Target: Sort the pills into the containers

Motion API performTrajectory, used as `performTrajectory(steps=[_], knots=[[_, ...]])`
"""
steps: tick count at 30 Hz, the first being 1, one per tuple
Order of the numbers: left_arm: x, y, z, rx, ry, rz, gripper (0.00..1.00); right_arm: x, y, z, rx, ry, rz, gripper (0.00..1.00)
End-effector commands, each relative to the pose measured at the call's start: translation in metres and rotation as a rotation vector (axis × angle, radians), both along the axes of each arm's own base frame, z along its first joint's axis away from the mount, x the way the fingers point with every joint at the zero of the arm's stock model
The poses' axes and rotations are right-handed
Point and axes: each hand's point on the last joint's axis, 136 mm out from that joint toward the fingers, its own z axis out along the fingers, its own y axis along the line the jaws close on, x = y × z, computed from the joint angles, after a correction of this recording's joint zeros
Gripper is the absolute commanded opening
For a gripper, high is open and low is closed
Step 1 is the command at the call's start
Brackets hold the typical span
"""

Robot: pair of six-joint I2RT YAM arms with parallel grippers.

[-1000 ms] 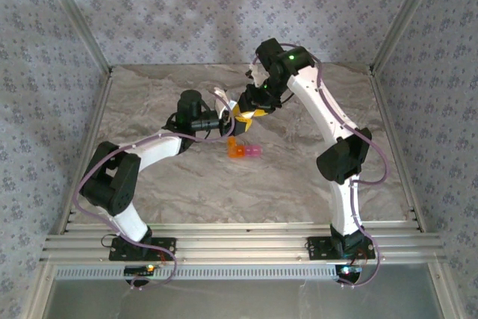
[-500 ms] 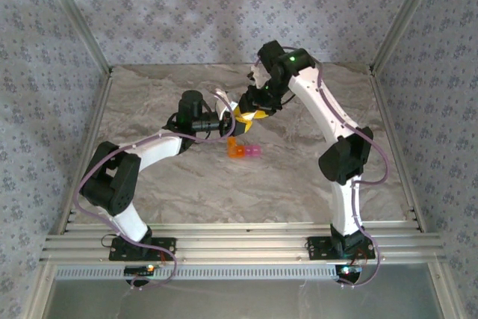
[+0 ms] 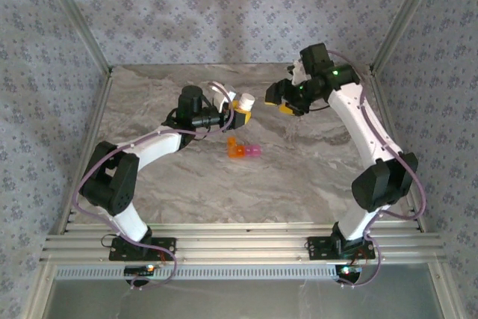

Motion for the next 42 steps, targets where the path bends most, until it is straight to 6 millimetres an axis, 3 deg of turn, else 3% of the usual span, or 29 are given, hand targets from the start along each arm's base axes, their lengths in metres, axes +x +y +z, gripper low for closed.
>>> performTrajectory(steps=[1, 5, 13, 28, 36, 42], knots=[[0.002, 0.000, 0.012, -0.006, -0.014, -0.002, 0.00, 0.022, -0.010, 0.008, -0.006, -0.071, -0.158, 0.62], [-0.004, -0.001, 0.016, 0.008, -0.057, -0.042, 0.00, 0.031, -0.006, 0.013, -0.007, -0.112, -0.216, 0.64], [-0.004, -0.007, 0.023, -0.003, -0.052, -0.079, 0.00, 0.031, 0.022, 0.021, -0.019, -0.163, -0.184, 0.70], [-0.006, -0.011, 0.021, -0.009, -0.025, -0.092, 0.00, 0.031, 0.059, 0.022, 0.013, -0.177, -0.098, 0.70], [-0.004, -0.010, 0.022, -0.007, -0.029, -0.081, 0.00, 0.029, 0.069, 0.013, 0.006, -0.160, -0.071, 0.67], [-0.003, -0.011, 0.023, -0.009, -0.030, -0.080, 0.00, 0.026, 0.072, 0.002, 0.005, -0.138, -0.054, 0.57]])
